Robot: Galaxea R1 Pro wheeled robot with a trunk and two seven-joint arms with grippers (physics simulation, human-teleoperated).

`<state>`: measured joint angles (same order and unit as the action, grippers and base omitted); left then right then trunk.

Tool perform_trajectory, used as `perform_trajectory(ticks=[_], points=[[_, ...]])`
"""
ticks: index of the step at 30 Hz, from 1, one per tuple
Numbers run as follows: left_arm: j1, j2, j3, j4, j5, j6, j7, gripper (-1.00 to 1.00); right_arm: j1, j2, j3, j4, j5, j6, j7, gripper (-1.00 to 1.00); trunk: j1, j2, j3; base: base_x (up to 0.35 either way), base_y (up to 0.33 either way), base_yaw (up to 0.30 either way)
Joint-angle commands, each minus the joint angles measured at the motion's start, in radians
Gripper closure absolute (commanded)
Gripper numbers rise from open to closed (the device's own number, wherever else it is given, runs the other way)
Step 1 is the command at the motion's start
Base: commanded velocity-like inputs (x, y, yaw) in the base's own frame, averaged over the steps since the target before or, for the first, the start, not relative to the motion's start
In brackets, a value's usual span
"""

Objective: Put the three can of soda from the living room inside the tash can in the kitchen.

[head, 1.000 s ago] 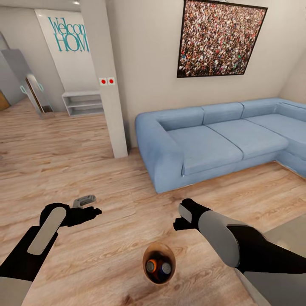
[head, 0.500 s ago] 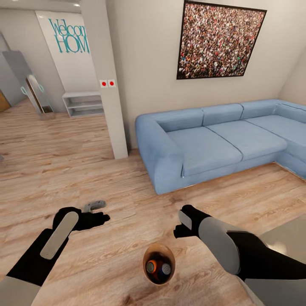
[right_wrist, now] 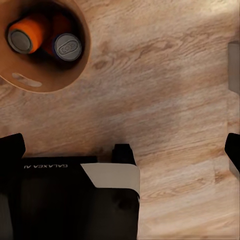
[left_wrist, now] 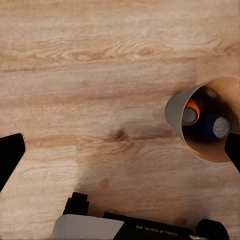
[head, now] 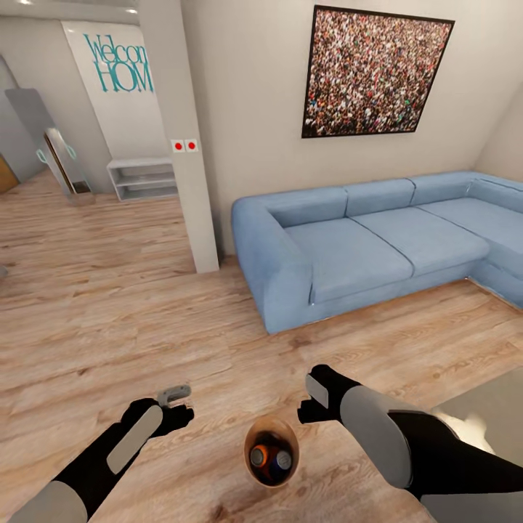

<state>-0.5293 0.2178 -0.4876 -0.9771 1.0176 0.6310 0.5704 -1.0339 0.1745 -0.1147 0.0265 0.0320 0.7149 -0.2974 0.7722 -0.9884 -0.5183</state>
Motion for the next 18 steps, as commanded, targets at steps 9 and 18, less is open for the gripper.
perform_trajectory(ticks=[9, 18], points=[[0.0, -0.001, -0.025, 0.131, 0.0, -0.055, -0.103, -1.0, 0.062, 0.0, 0.0, 0.003, 0.001, -0.126, 0.0, -1.0, -0.035, 0.063, 0.028, 0.0, 0.0, 0.0], [0.002, -0.002, -0.042, 0.153, -0.001, -0.118, -0.111, -1.0, 0.153, -0.003, 0.0, 0.002, 0.003, -0.247, 0.004, -1.0, -0.069, 0.126, 0.057, 0.0, 0.0, 0.0]])
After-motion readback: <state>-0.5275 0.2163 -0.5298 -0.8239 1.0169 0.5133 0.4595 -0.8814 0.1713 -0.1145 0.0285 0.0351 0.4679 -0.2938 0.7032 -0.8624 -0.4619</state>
